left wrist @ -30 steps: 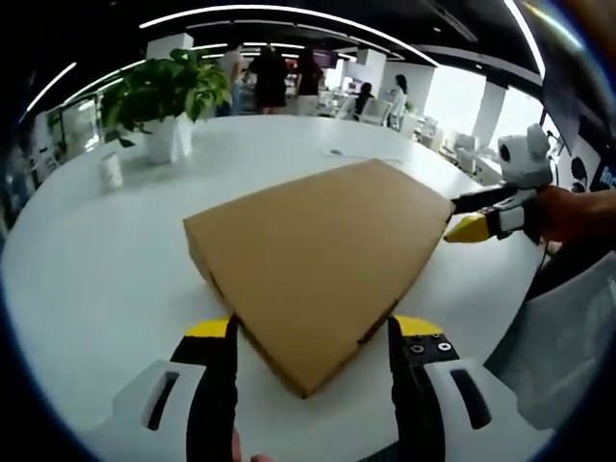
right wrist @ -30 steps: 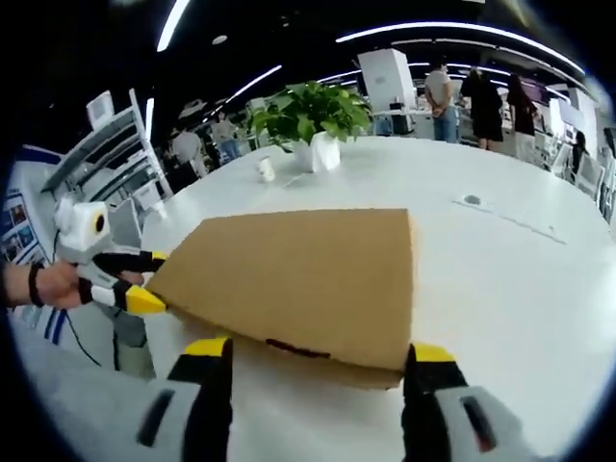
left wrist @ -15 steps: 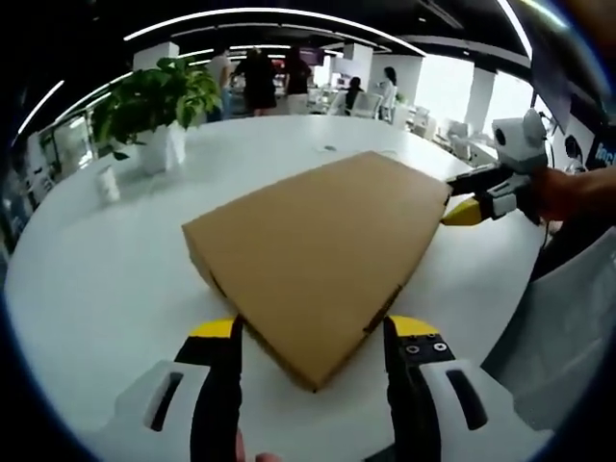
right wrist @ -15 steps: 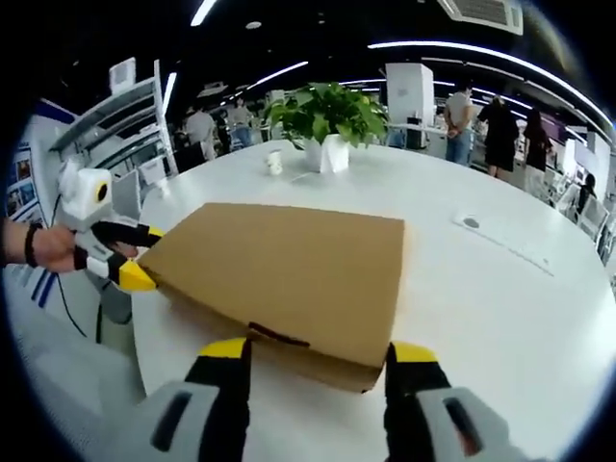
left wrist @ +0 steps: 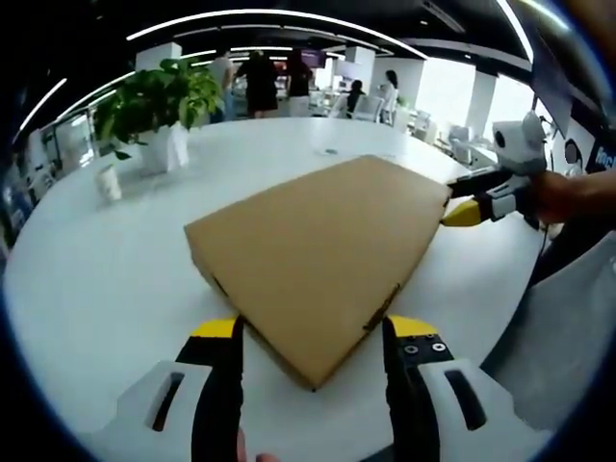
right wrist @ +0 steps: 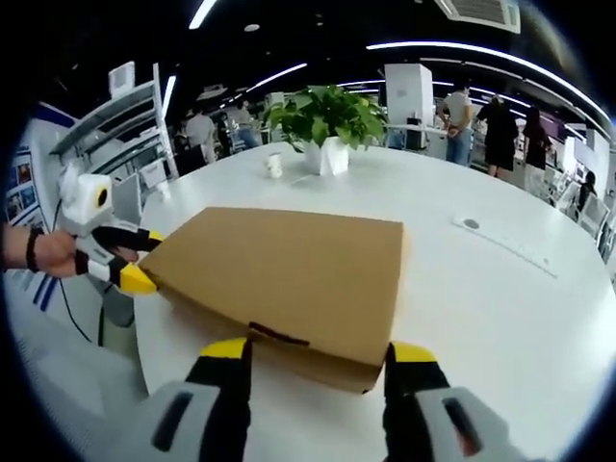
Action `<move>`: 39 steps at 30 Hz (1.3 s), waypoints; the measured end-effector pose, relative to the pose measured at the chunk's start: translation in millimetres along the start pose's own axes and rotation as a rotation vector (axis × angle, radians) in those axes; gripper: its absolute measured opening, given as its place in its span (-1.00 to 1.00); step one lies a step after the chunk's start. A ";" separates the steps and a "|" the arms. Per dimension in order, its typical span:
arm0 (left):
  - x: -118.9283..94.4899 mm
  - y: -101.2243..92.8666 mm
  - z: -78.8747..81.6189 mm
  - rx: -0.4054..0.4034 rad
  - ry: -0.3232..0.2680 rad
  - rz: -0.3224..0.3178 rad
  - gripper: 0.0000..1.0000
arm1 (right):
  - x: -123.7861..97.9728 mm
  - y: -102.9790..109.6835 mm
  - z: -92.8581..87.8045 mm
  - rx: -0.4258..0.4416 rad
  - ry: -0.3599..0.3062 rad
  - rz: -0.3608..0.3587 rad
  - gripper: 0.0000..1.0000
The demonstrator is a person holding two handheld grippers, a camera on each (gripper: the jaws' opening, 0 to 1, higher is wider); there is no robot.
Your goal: Operate the shoe box by opening the lid, removing the specified soft item, and placing it in the target area until the item is outside and the box remains undamaged.
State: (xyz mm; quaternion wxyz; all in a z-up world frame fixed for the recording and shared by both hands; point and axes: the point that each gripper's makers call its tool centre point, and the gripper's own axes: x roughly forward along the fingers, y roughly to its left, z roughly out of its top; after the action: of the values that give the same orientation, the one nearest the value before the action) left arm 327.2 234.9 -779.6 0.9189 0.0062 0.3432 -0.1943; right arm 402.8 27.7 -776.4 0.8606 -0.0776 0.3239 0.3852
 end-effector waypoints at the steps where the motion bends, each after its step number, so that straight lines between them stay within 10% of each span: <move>1: -1.0 -0.5 0.6 -0.002 -0.003 0.001 0.18 | -0.5 -0.1 0.5 0.001 0.000 0.002 0.04; 39: -22.6 -1.2 23.5 0.048 -0.057 -0.010 0.13 | -24.0 2.9 37.3 0.034 -0.085 0.013 0.01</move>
State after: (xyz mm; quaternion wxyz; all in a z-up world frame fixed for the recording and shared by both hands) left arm 325.9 238.3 -747.2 0.9268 0.0210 0.3124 -0.2071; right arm 407.4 29.3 -732.3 0.8723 -0.0447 0.2941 0.3882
